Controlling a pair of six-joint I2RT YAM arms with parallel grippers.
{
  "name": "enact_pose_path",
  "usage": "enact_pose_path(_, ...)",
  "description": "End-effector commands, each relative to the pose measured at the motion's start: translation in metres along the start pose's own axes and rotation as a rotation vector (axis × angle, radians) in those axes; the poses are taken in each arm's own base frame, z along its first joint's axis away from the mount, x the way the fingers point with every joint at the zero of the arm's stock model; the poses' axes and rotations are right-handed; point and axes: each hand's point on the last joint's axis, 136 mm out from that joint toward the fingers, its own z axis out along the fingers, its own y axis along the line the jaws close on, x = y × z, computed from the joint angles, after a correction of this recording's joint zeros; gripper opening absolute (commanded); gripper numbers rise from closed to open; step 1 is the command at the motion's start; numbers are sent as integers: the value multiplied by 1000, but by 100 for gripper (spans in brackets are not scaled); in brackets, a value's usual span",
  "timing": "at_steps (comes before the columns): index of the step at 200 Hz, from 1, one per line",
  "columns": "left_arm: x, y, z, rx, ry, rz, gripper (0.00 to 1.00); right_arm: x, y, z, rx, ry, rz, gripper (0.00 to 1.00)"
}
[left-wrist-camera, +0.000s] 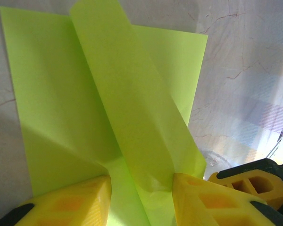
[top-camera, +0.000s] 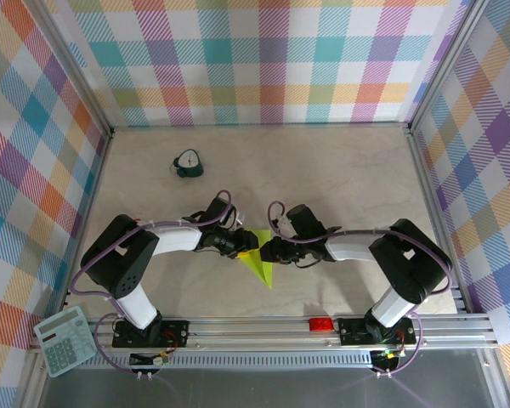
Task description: Fold a paper plane with a square sheet of paper (fold left side to right side)
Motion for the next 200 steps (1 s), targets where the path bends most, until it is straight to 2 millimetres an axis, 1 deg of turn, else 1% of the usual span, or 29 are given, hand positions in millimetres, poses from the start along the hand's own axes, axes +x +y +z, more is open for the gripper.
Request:
enact_pose_path(1,8,20,5,-86,21,-21,40,-2,3,4,-16,13,-8,22)
enact_pose_path(31,7,20,6,-86,20,-20,40,-1,-3,5,15,18,3,13)
enact_pose_path(58,7,19,5,-85,20,-20,40,0,-9,3,60,17,4,7)
enact_pose_path(116,7,19,5,-86,20,-21,40,6,-26,-2,164,43,14,6)
enact_pose_path(200,8,19,5,-89,21,-21,40,4,-32,-2,204,43,12,5)
